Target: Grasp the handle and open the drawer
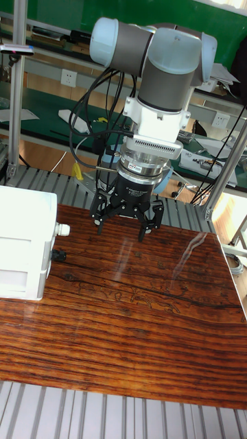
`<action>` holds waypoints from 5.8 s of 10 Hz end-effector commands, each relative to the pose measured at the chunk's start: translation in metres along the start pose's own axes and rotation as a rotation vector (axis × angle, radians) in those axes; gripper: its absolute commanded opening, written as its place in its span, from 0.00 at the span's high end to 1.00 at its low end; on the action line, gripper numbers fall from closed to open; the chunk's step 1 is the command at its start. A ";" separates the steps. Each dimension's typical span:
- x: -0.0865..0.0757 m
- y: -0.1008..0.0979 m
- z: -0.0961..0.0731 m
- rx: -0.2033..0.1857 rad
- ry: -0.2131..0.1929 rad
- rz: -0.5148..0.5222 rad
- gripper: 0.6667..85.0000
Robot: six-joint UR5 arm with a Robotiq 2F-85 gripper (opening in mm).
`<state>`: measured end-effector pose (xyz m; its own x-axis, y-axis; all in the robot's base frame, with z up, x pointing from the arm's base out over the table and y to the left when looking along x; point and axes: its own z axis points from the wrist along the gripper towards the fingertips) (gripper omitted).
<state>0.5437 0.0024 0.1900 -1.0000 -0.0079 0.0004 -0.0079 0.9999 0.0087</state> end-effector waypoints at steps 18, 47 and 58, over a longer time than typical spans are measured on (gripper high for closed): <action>-0.022 -0.021 -0.014 0.157 -0.065 -0.935 0.78; 0.043 -0.121 0.035 0.253 -0.060 -1.651 0.36; 0.041 -0.127 0.050 0.208 -0.114 -1.649 0.42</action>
<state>0.5028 -0.1279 0.1383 0.0955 -0.9920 0.0821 -0.9750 -0.1098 -0.1931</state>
